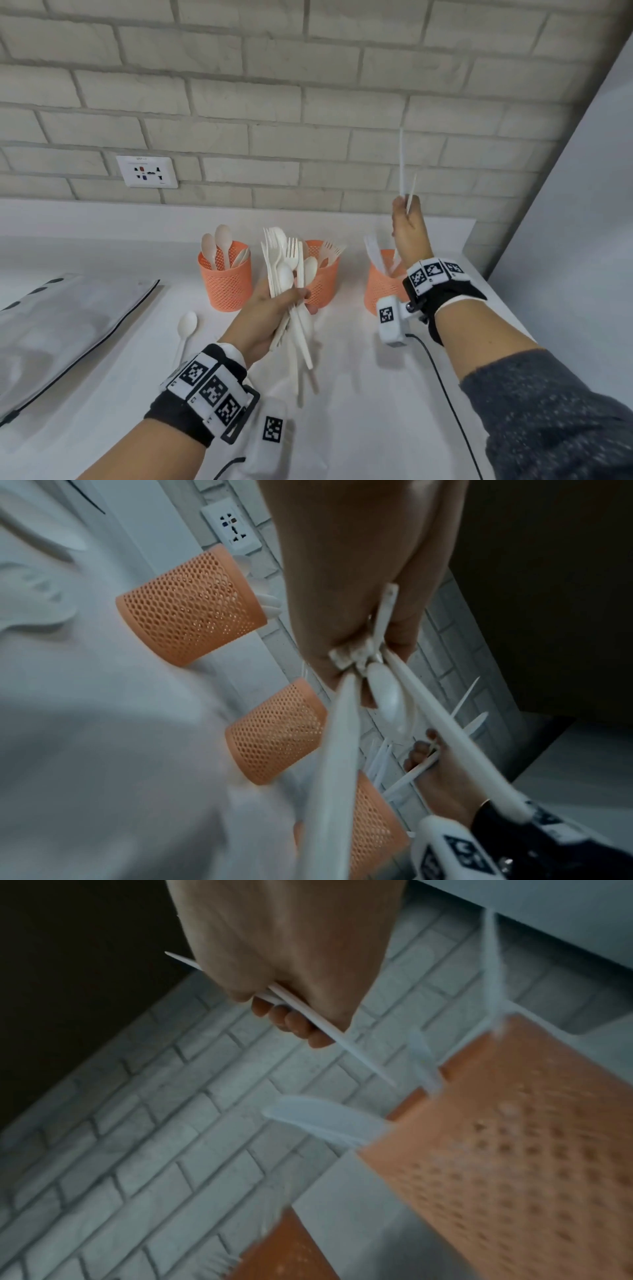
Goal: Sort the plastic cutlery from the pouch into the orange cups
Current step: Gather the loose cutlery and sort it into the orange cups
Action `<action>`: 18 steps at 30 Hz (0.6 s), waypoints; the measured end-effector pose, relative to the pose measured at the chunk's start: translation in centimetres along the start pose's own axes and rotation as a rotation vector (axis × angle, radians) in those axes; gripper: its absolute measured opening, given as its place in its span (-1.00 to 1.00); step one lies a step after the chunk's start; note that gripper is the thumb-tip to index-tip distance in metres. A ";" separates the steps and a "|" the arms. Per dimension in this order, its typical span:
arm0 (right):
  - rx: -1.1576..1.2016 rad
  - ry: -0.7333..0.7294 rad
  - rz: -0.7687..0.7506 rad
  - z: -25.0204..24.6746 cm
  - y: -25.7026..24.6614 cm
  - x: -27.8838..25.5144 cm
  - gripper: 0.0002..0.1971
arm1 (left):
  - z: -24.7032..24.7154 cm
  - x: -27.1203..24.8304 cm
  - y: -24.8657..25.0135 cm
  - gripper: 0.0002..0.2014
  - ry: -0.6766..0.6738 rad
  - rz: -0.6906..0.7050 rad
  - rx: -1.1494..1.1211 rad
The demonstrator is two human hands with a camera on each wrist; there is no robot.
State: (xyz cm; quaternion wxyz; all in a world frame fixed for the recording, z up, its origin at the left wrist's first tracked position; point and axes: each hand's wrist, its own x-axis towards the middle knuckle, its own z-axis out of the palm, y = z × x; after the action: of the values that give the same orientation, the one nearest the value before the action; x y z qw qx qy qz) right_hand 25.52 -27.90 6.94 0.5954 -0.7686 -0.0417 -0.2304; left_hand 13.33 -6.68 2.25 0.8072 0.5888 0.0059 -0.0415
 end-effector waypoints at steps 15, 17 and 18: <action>-0.012 0.075 0.129 0.4 3.9 -1.2 -0.83 | -0.6 1.1 -0.2 -0.63 -0.069 -0.045 -0.275; -0.074 0.149 0.039 0.4 3.8 -1.2 -0.80 | -0.5 1.1 -0.2 -0.60 -0.074 -0.043 -0.304; -0.114 0.184 -0.052 0.5 3.4 -1.3 -0.77 | -0.5 1.0 -0.2 -0.62 -0.075 -0.047 -0.308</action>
State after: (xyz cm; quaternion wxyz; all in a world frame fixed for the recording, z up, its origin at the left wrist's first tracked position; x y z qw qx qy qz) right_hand 25.69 -28.13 3.28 0.5458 -0.7756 0.0064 -0.3171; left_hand 14.37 -6.35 1.86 0.8863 0.4559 -0.0040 -0.0807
